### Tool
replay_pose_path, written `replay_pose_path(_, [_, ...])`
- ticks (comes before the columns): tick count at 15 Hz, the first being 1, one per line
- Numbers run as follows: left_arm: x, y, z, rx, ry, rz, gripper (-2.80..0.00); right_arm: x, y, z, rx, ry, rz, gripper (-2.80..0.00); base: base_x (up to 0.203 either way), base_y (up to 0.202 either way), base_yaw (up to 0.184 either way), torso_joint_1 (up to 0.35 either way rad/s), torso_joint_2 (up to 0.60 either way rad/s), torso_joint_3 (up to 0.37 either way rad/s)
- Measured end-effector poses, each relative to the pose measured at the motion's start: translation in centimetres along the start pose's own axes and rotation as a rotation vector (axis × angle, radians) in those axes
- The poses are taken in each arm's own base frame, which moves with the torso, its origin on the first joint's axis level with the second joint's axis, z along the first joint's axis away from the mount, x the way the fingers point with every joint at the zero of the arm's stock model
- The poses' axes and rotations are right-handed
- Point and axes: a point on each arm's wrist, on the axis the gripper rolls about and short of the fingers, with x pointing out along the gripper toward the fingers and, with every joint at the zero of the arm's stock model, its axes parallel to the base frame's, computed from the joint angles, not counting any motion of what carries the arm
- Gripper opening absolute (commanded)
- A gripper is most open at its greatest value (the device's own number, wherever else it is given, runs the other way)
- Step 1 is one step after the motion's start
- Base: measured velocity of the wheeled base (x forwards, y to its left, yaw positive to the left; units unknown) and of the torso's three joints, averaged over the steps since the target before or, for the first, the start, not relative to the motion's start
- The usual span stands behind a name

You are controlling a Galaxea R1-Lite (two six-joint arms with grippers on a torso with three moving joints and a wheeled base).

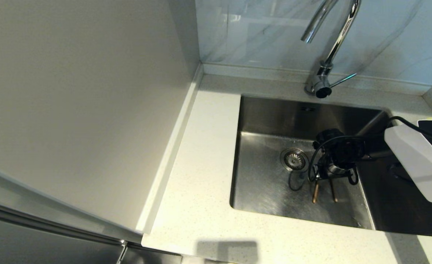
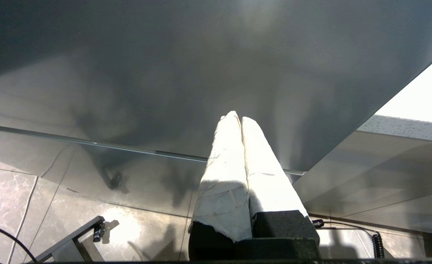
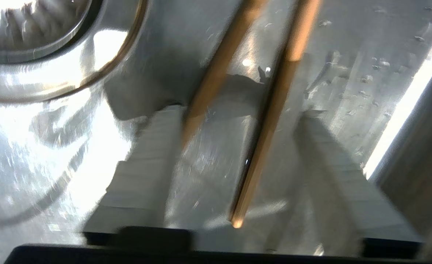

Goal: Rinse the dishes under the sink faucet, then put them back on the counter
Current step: Put the chopsticks back to the table from the sink

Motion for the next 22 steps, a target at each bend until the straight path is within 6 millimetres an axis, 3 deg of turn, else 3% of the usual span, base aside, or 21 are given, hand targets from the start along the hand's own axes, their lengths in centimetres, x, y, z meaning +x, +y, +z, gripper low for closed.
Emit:
replay_pose_path(4, [0.0, 0.0, 0.0, 0.000, 0.000, 0.000, -2.80, -0.5, -1.5, -0.3, -0.067, 0.026, 0.144, -2.80, 0.000, 0.000, 0.000, 0.000, 0.00, 0.000])
replay_pose_path(8, [0.0, 0.0, 0.0, 0.000, 0.000, 0.000, -2.80, -0.5, -2.6, -0.3, -0.070, 0.031, 0.173, -2.80, 0.000, 0.000, 0.000, 0.000, 0.00, 0.000])
replay_pose_path(15, [0.0, 0.0, 0.0, 0.000, 0.000, 0.000, -2.80, -2.0, -3.8, 1.2, -0.049, -0.037, 0.157, -2.80, 0.000, 0.000, 0.000, 0.000, 0.00, 0.000])
replay_pose_path(22, [0.0, 0.0, 0.0, 0.000, 0.000, 0.000, -2.80, -2.5, -3.2, 2.3, -0.049, -0.077, 0.063, -2.80, 0.000, 0.000, 0.000, 0.000, 0.00, 0.000])
